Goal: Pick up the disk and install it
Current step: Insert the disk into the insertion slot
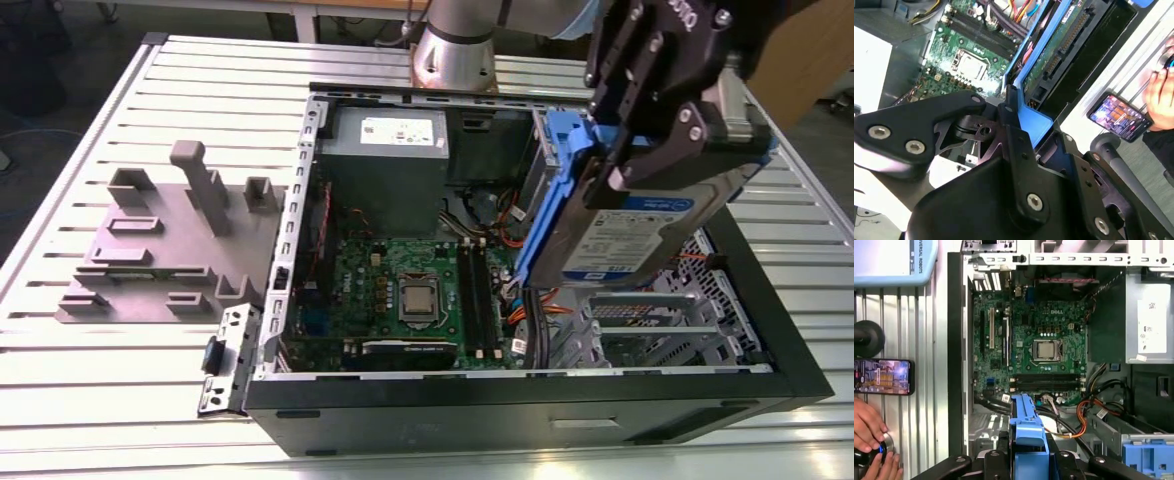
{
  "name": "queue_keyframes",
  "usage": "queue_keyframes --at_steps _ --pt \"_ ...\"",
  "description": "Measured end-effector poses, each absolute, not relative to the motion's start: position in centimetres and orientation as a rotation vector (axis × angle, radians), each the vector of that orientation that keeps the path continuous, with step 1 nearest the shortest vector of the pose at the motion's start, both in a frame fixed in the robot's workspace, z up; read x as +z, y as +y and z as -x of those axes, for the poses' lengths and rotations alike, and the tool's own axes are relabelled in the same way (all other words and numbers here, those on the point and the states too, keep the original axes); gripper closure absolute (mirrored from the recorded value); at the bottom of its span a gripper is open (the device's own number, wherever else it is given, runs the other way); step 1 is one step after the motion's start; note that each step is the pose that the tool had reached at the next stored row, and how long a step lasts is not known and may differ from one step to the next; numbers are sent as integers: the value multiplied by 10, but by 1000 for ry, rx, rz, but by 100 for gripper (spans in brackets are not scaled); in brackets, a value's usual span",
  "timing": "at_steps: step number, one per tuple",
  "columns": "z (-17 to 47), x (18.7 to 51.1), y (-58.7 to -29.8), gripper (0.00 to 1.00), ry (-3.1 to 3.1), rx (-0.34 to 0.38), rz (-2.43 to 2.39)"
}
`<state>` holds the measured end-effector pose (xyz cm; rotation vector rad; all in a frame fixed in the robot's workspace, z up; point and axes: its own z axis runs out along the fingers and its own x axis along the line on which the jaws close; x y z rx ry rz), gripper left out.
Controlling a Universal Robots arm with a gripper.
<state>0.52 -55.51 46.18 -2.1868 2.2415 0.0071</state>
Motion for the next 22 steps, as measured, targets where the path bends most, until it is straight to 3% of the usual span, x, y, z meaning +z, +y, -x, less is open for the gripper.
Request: queue_keyframes --at_steps 22 --pt "-58 453 -566 64 2241 7 2187"
